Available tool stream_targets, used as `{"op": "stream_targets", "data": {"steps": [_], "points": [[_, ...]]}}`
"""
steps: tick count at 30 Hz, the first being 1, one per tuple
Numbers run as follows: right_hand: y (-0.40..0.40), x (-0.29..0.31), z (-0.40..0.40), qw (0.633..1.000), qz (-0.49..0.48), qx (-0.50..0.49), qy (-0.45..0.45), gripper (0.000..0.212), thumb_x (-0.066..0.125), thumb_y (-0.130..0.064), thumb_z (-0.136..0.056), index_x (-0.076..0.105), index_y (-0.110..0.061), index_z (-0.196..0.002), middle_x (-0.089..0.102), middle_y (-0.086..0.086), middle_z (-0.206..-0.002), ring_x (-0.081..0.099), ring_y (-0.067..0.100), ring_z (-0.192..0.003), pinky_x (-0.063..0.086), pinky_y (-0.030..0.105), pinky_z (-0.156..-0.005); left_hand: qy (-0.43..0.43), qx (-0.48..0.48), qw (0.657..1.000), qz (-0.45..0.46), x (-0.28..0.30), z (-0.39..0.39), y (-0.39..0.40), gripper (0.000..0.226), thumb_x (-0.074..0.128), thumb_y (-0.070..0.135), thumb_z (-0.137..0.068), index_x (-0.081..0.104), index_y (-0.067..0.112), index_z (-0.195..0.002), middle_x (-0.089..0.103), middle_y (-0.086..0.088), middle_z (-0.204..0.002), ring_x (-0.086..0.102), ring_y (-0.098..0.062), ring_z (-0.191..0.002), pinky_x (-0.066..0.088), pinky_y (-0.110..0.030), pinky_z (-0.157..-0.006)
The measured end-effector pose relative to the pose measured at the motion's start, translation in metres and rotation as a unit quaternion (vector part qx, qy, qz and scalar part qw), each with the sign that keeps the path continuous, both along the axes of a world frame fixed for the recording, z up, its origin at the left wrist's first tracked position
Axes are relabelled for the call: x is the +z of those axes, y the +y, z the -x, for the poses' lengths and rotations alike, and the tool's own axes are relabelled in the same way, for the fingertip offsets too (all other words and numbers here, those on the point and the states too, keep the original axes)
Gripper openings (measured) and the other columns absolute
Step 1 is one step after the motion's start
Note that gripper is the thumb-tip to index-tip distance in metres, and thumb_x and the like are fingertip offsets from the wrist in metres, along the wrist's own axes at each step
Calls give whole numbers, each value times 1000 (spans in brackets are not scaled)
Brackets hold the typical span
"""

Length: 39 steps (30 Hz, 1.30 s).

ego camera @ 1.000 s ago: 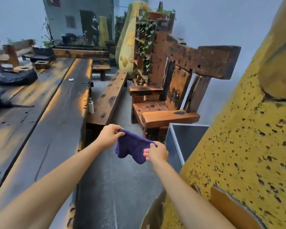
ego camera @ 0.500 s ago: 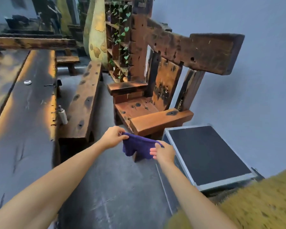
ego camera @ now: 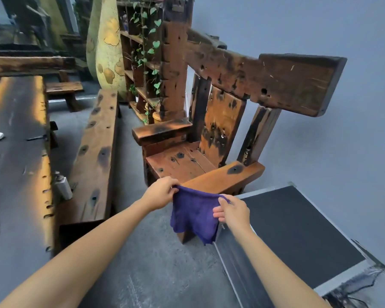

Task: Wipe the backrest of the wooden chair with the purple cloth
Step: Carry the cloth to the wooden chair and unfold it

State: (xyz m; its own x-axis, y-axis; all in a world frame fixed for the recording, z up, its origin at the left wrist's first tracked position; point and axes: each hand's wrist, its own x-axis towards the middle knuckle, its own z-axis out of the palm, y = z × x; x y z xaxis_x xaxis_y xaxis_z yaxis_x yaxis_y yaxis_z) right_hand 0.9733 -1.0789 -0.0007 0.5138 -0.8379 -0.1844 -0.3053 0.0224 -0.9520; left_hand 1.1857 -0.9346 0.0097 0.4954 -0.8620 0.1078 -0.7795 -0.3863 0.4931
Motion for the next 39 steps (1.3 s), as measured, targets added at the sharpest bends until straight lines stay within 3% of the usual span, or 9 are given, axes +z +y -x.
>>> {"op": "stream_targets", "data": {"steps": [7,14,21,29,32,39], "points": [[-59,-36,-119,1000,-19,3,0,16,57,-23,-102,72,-20,-109,76,3,-68,74,16,-59,57,25,-53,-78,-26,995,-61,-1,-115,-60,24,47,15,-101,68,15,-113,65,-8,-113,59,-26,-109,49,-41,-92],[-137,-53,-265,998,-54,19,-25,20,58,-19,-103,64,-19,-121,77,-1,-70,74,15,-59,54,22,-50,-114,-29,988,-102,18,-264,-136,28,50,16,-99,70,22,-118,68,-2,-118,58,-22,-114,50,-39,-93],[-187,-42,-375,996,-70,40,-35,17,55,-13,-104,67,-15,-115,77,6,-72,73,16,-57,52,21,-48,-107,-25,987,-114,24,-373,-185,30,50,16,-98,71,22,-119,68,0,-119,57,-21,-115,48,-39,-97],[-238,-54,-508,997,-70,23,-16,16,55,-14,-104,67,-25,-102,78,5,-72,75,20,-61,59,27,-55,-96,-60,985,-131,1,-517,-245,31,51,18,-98,70,24,-121,68,1,-122,56,-21,-118,48,-40,-98],[-258,-48,-567,997,-76,19,-11,15,54,-13,-104,67,-15,-110,78,9,-74,73,19,-59,53,23,-49,-92,-81,984,-133,3,-586,-272,30,52,20,-98,69,26,-122,68,3,-123,56,-19,-118,49,-39,-99],[-306,-1,-686,996,-46,-63,-32,15,51,-19,-106,63,-12,-112,76,17,-81,69,25,-58,48,24,-46,-69,-112,990,-57,45,-715,-352,25,59,17,-92,76,23,-110,76,3,-109,67,-20,-104,53,-37,-89]]}}
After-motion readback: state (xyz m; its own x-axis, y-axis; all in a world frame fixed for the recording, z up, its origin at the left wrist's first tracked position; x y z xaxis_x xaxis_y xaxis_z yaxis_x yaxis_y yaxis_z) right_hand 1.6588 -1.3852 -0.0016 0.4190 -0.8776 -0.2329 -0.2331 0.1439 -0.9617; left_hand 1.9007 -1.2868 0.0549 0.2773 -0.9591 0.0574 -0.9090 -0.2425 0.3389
